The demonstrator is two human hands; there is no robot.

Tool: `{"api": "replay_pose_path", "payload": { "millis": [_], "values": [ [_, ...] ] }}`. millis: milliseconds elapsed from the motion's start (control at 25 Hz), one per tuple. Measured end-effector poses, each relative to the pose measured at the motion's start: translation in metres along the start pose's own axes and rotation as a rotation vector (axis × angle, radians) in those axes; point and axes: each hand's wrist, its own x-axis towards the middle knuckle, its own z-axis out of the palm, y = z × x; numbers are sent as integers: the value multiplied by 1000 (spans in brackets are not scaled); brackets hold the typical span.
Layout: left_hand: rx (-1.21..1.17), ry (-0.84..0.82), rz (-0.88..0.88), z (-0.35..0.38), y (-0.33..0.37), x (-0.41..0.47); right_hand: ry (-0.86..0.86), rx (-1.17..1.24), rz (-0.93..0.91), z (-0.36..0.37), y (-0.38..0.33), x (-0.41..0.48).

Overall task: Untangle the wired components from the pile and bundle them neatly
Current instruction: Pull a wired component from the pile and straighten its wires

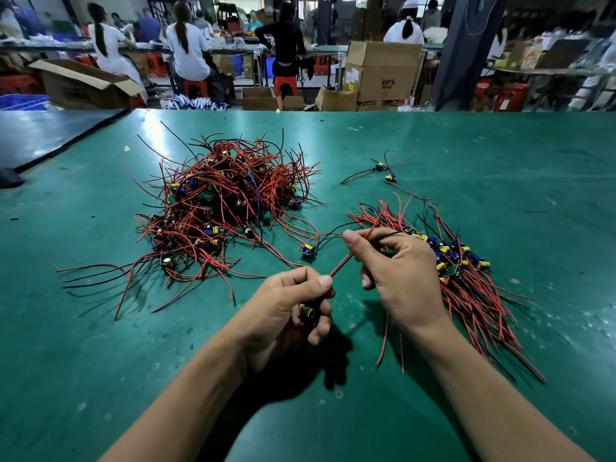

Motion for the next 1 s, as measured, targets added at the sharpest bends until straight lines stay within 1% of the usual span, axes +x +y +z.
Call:
{"api": "replay_pose_path", "payload": {
  "millis": [80, 120, 200, 280, 320, 400, 480, 640, 760, 840, 920, 1000],
  "values": [
    [-8, 7, -15, 1, -1, 0, 14, -65, 6, 3, 2, -3],
    [-11, 10, -31, 1, -1, 0, 0, -41, 56, 4, 3, -4],
    [-17, 11, -76, 2, -4, 1, -52, 143, 208, 9, 3, -3],
    [-36, 1, -106, 3, -6, 2, -129, 312, 371, 13, 1, -4],
    [-38, 5, -100, 3, -8, 2, -187, 332, 431, 15, 0, -6],
    [-30, 36, -61, 4, -9, 5, -320, 311, 481, 20, 1, -14],
    [-7, 62, -22, 3, -10, 6, -376, 270, 485, 21, 1, -18],
    [74, 97, 14, 2, -13, 5, -361, 45, 487, 11, 2, -7],
    [119, 106, 9, 0, -12, 6, -338, -31, 430, 8, 2, -4],
    [126, 87, 2, -1, -11, 6, -273, -32, 356, 5, 3, -3],
    [138, 49, -19, -2, -9, 5, -169, -9, 287, -1, 6, 1],
    [140, 19, -39, -3, -8, 4, -78, -37, 196, -6, 10, 5]
  ]
}}
